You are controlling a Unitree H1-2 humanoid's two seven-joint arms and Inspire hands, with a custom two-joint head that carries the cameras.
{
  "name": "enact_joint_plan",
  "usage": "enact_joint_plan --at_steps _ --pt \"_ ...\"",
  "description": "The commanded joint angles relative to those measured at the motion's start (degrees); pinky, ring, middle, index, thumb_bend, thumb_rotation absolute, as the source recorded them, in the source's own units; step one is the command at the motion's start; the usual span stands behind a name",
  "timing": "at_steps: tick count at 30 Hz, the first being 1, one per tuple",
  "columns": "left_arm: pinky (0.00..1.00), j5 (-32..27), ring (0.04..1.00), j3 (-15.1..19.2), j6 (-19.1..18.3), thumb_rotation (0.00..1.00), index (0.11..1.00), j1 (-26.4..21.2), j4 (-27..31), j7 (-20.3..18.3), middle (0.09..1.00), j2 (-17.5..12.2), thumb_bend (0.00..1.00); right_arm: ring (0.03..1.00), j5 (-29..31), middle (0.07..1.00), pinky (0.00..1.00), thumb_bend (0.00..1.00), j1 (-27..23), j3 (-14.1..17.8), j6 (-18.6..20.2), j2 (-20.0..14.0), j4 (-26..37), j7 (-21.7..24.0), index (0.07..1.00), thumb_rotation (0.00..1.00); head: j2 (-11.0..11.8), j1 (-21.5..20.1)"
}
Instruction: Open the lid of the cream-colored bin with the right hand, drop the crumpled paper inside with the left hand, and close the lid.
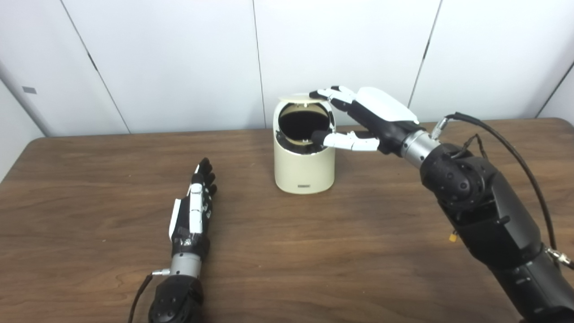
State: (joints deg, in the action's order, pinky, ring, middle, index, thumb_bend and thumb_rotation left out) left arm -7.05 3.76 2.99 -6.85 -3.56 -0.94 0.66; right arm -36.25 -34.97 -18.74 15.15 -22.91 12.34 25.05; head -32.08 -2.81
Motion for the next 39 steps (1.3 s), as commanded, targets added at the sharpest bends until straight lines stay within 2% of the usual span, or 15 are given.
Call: enact_joint_plan --at_steps 1,9,19,26,33,39 --pt "1.00 -0.07 1.000 -0.44 0.66 1.00 1.000 -0.25 0.73 -0.04 1.000 0.69 0.52 0.989 -1.68 0.937 0.95 0.53 -1.73 -0.31 -1.73 -1.09 2.26 0.50 0.908 0.98 -0.14 -0.03" --pt "1.00 0.16 1.000 -0.45 0.35 1.00 1.000 -0.15 1.12 0.36 1.000 0.91 0.52 0.993 -5.10 0.941 0.97 0.59 -1.03 -2.07 -2.18 -1.09 3.06 2.70 0.896 1.00 -0.35 0.11" --pt "1.00 0.14 1.000 -0.61 -0.51 1.00 1.000 -0.11 1.88 0.85 1.000 1.25 0.53 1.000 -11.15 0.952 1.00 0.62 -0.20 -4.63 -5.04 -1.19 3.28 5.06 0.882 1.00 -1.02 0.58" --pt "1.00 0.60 1.000 -0.77 0.09 1.00 1.000 -0.34 1.40 0.83 1.000 1.27 0.53 1.000 -14.27 0.958 1.00 0.59 0.43 -4.96 -6.09 -1.18 3.34 6.61 0.878 1.00 -1.63 0.88" --pt "1.00 0.29 1.000 -0.60 -0.74 1.00 1.000 -0.52 1.98 1.41 1.000 1.98 0.53 1.000 -16.22 0.950 1.00 0.61 0.71 -5.03 -6.48 -1.30 3.32 8.48 0.875 1.00 -2.67 1.59" --pt "1.00 0.90 1.000 -0.83 -0.37 1.00 1.000 -0.73 2.15 2.07 1.000 2.26 0.53 1.000 -16.99 0.949 1.00 0.62 0.52 -4.90 -6.73 -1.15 2.76 9.37 0.882 1.00 -2.71 1.83"
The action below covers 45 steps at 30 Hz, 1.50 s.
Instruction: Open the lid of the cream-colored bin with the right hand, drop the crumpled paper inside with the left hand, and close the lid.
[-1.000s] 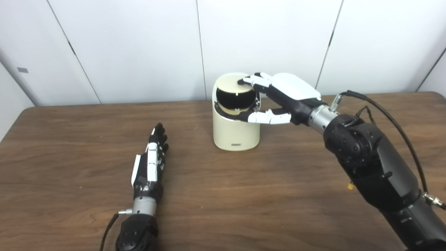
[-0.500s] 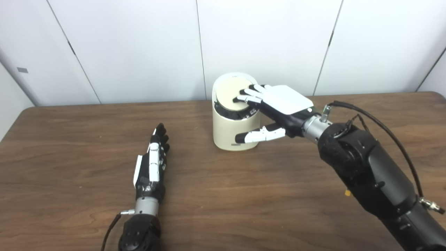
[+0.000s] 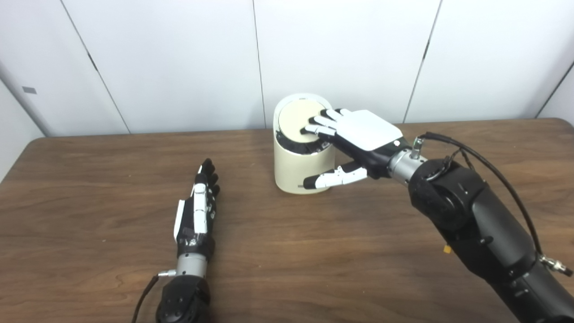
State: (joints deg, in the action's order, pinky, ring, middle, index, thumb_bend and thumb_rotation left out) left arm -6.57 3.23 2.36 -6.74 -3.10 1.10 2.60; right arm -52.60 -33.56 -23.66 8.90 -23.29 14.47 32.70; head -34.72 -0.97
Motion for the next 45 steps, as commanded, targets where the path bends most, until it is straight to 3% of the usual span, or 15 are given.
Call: enact_joint_plan --at_steps 1,18,45 --pt "1.00 0.47 1.000 -0.33 0.35 1.00 1.000 -0.85 1.71 0.09 1.000 0.33 0.52 1.000 -0.83 0.949 1.00 0.63 -0.95 0.00 -0.50 -0.77 0.59 1.88 0.886 1.00 -0.07 -0.02" --pt "1.00 0.55 1.000 -0.57 0.23 1.00 1.000 -0.72 2.68 0.57 1.000 0.51 0.55 1.000 -4.20 0.968 1.00 0.69 -1.32 -0.75 1.24 -0.58 0.49 8.92 0.839 1.00 -0.91 0.38" --pt "1.00 1.07 1.000 -0.51 -0.03 1.00 1.000 -0.94 3.53 1.28 1.000 1.10 0.55 1.000 -5.34 1.000 1.00 0.71 -1.55 -1.17 1.26 -0.78 -0.14 12.59 0.820 1.00 -1.85 0.89"
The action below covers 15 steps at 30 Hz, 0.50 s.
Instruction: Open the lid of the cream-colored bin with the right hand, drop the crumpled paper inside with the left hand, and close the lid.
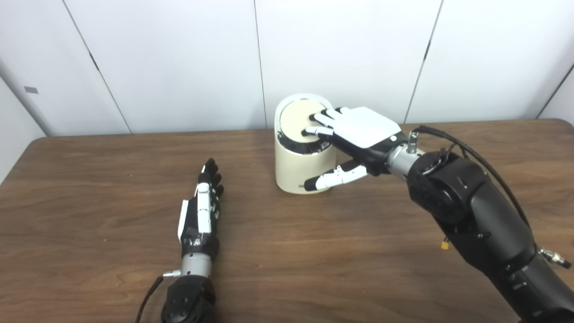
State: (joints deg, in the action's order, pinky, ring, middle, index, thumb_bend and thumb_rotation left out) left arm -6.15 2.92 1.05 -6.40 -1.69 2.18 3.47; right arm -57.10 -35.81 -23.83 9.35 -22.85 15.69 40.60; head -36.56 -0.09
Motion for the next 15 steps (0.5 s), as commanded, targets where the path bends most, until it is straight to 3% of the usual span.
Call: enact_joint_plan --at_steps 1,8,15 --pt "1.00 0.77 1.000 -0.25 1.20 1.00 1.000 -1.27 2.15 0.20 1.000 0.18 0.55 1.000 -0.55 1.000 1.00 0.71 0.76 -0.92 0.55 -1.23 -1.54 4.33 0.818 1.00 0.00 0.01" --pt "1.00 0.52 1.000 -0.11 1.66 1.00 1.000 -1.40 1.83 0.01 1.000 0.29 0.54 1.000 0.13 1.000 1.00 0.71 1.10 -0.19 0.38 -0.99 -1.19 2.99 0.846 1.00 -0.05 0.03" --pt "1.00 0.85 1.000 -0.24 1.36 1.00 1.000 -1.46 1.63 0.00 1.000 0.18 0.54 1.000 2.45 1.000 1.00 0.67 1.88 2.75 -1.77 0.01 0.43 -4.18 0.913 1.00 0.01 -0.09"
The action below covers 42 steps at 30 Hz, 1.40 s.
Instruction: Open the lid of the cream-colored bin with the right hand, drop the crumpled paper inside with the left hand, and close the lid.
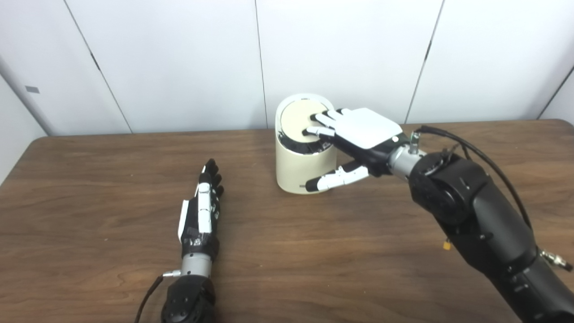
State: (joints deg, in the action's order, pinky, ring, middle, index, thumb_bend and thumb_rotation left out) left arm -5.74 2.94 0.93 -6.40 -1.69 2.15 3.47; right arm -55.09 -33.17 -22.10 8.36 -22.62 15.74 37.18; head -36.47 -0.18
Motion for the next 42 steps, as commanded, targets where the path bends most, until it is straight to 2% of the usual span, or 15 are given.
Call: enact_joint_plan --at_steps 1,6,14,18,22,26,33,37,40,42 --pt "1.00 0.56 1.000 -0.28 1.36 1.00 1.000 -1.44 1.70 0.08 1.000 0.19 0.54 1.000 0.77 1.000 1.00 0.67 -0.69 1.34 -0.78 -0.06 0.52 -1.36 0.925 1.00 -0.08 0.00" --pt "1.00 0.26 1.000 -0.34 1.42 1.00 1.000 -1.46 1.40 -0.55 1.000 -0.05 0.55 1.000 2.14 1.000 1.00 0.67 -0.71 3.65 -0.16 1.05 1.61 -3.87 0.968 1.00 0.03 0.01" --pt "1.00 0.46 1.000 -0.42 0.69 1.00 1.000 -1.32 1.81 -0.70 1.000 -0.26 0.53 1.000 4.24 1.000 0.99 0.64 -1.06 7.84 1.99 2.48 2.78 -4.36 1.000 1.00 0.06 0.13" --pt "1.00 0.18 1.000 -0.17 1.29 1.00 1.000 -1.25 1.60 -0.84 1.000 -0.46 0.54 1.000 7.53 1.000 1.00 0.62 -0.25 10.71 2.74 3.30 2.47 -6.39 1.000 1.00 -0.01 0.01" --pt "1.00 -0.04 1.000 -0.02 1.15 1.00 1.000 -1.16 1.60 -1.08 1.000 -0.68 0.54 1.000 10.53 1.000 0.99 0.60 1.11 13.23 1.75 3.96 1.24 -11.03 0.993 1.00 -0.08 -0.05" --pt "1.00 -0.16 1.000 0.13 0.91 1.00 1.000 -1.07 1.67 -1.22 1.000 -0.91 0.54 1.000 12.71 1.000 0.99 0.61 3.46 15.53 3.73 3.87 2.39 -12.71 1.000 1.00 -0.21 -0.22" --pt "1.00 -0.84 1.000 1.01 0.26 1.00 1.000 -1.07 2.06 -0.97 1.000 -1.12 0.52 1.000 19.26 1.000 1.00 0.52 8.04 20.35 4.90 3.29 1.42 -15.84 1.000 1.00 -0.39 -0.32" --pt "1.00 -1.10 1.000 1.30 -0.13 1.00 1.000 -1.00 2.21 -1.04 1.000 -1.47 0.51 0.998 23.49 1.000 0.95 0.57 10.80 22.99 6.48 3.57 0.03 -17.31 0.999 1.00 -0.43 -0.32" --pt "1.00 -1.46 1.000 1.57 0.13 1.00 1.000 -0.82 2.38 -1.13 1.000 -1.65 0.49 0.974 29.28 0.992 0.92 0.58 12.31 25.48 4.45 4.95 -3.08 -20.16 0.988 1.00 -0.57 -0.45" --pt "1.00 -1.27 1.000 1.61 0.01 1.00 1.000 -0.64 2.56 -1.15 1.000 -1.89 0.49 0.960 32.40 0.982 0.91 0.60 13.08 26.70 4.59 6.01 -4.18 -21.75 0.976 1.00 -0.76 -0.62"
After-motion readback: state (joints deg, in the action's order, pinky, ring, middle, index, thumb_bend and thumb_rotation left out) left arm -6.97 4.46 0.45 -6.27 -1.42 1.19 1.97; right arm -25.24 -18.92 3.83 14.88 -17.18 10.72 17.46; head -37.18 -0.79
